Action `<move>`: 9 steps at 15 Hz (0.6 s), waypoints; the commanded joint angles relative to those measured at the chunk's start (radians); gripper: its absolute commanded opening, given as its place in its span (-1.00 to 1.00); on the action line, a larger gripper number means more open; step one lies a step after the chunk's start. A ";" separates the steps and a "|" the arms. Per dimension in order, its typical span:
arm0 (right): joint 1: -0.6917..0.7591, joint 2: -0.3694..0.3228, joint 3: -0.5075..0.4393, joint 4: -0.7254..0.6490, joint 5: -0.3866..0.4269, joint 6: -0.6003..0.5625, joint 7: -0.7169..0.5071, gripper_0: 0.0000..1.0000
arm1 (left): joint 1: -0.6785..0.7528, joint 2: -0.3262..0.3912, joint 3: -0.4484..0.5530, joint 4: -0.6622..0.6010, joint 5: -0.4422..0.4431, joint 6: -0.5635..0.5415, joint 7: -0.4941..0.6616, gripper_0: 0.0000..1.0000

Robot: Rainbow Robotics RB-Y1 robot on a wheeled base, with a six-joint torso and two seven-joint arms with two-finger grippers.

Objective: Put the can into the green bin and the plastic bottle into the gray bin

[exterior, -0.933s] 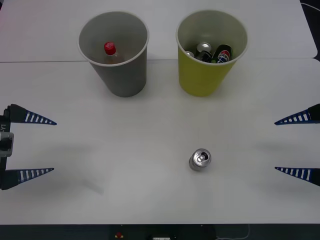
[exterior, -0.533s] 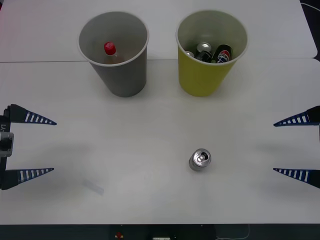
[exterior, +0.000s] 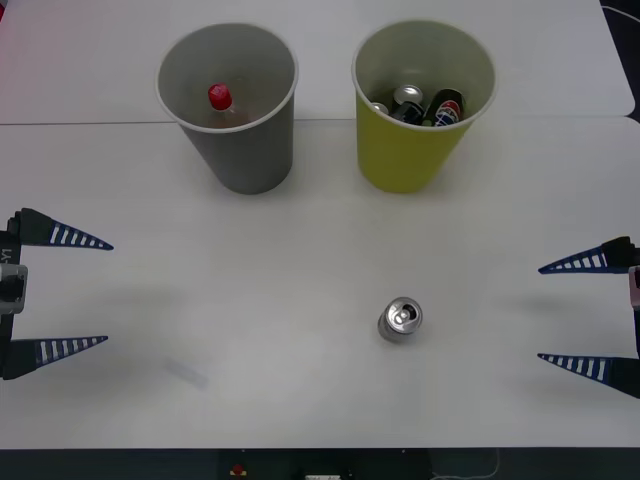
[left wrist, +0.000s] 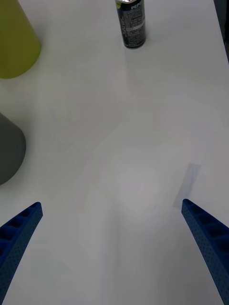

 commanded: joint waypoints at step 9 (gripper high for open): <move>-0.106 0.110 0.231 0.200 -0.179 0.089 0.317 1.00 | 0.000 0.000 0.000 0.000 0.000 0.000 0.000 1.00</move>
